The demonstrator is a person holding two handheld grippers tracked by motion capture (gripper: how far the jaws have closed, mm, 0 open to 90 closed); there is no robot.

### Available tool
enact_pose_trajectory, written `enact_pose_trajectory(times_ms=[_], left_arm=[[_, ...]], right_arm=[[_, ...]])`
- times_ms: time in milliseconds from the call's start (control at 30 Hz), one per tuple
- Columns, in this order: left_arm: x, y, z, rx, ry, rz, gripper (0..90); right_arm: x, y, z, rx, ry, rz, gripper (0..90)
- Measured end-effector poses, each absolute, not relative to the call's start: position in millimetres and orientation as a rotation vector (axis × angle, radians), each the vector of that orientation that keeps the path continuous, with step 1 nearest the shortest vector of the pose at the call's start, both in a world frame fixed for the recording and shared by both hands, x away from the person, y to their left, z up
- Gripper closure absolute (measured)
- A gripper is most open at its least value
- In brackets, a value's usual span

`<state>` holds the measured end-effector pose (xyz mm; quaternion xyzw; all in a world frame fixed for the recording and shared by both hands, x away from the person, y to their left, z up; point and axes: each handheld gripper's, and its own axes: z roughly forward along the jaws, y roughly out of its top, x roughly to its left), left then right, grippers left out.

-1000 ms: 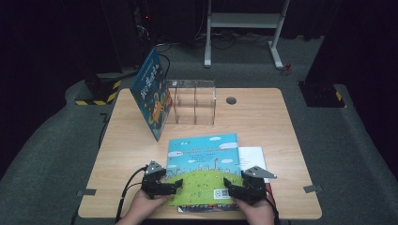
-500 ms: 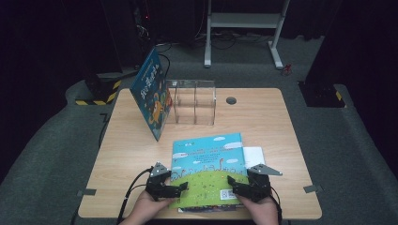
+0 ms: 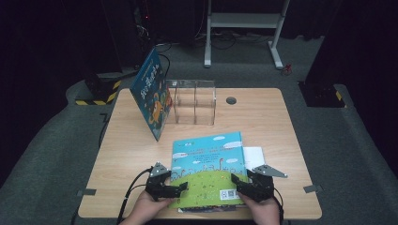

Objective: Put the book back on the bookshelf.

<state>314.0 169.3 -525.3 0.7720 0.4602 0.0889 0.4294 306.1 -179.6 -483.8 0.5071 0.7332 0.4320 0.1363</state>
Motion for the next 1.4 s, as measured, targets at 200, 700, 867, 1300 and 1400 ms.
enact_pose_trajectory(times_ms=[200,700,867,1300,1400], left_arm=[[314.2,170.8,-524.7,1.912,1.143,0.220,10.8],[315.8,175.6,-523.7,1.881,1.166,0.202,1.6],[317.2,177.4,-523.4,1.866,1.164,0.177,1.0],[317.5,175.7,-519.4,1.859,1.162,0.142,1.5],[316.6,176.3,-518.3,1.857,1.160,0.147,1.9]], right_arm=[[300.4,-179.0,-477.7,1.408,2.085,1.279,42.5],[290.7,-173.6,-466.0,1.270,2.047,1.285,44.3],[288.0,-172.2,-464.0,1.229,2.032,1.298,44.5],[284.7,-170.8,-461.6,1.179,2.012,1.321,44.7],[283.5,-170.2,-460.3,1.158,2.006,1.324,44.7]])
